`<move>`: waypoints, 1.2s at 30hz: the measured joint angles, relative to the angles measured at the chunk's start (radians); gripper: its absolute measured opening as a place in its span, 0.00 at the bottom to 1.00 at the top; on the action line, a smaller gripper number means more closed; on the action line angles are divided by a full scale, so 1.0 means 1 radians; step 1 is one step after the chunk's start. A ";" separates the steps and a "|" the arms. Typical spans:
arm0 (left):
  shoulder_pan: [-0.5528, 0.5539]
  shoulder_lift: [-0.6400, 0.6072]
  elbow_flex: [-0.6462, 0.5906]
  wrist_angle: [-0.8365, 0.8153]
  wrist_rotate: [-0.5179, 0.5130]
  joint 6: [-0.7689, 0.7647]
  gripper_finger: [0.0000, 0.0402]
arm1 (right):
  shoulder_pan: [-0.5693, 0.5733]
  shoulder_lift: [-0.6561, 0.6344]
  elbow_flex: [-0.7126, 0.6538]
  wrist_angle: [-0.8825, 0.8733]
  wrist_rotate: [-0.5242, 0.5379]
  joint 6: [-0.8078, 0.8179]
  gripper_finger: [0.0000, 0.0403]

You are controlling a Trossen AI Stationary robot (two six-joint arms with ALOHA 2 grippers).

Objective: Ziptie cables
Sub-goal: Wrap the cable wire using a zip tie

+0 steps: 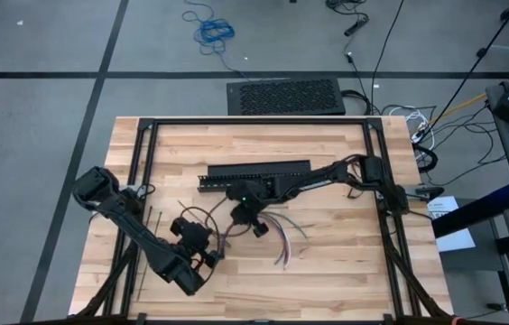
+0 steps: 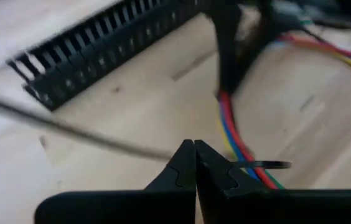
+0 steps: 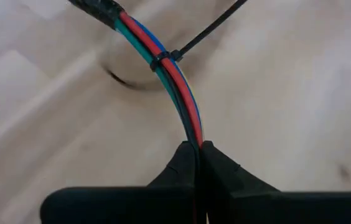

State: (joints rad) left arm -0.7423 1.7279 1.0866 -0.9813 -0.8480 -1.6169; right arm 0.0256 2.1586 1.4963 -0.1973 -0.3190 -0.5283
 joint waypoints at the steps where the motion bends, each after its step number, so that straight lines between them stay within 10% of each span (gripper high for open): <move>1: 0.009 0.000 0.000 0.000 -0.014 0.000 0.00 | 0.012 0.000 0.000 0.000 -0.001 0.000 0.00; 9: 0.094 0.000 0.000 0.087 -0.049 0.093 0.00 | 0.072 -0.001 0.000 0.006 0.029 0.005 0.03; 22: 0.153 0.033 0.000 0.163 -0.048 0.186 0.00 | 0.072 -0.165 -0.005 -0.262 0.211 0.181 0.51; 30: 0.160 0.033 0.000 0.164 -0.046 0.183 0.00 | 0.174 -0.234 -0.223 -0.170 0.146 0.329 0.47; 36: 0.184 0.033 0.000 0.197 -0.046 0.185 0.00 | 0.266 -0.234 -0.372 0.215 0.363 0.284 0.43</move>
State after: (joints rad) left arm -0.5580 1.7611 1.0870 -0.7841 -0.8944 -1.4323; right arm 0.2912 1.9244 1.1246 0.0176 0.0445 -0.2445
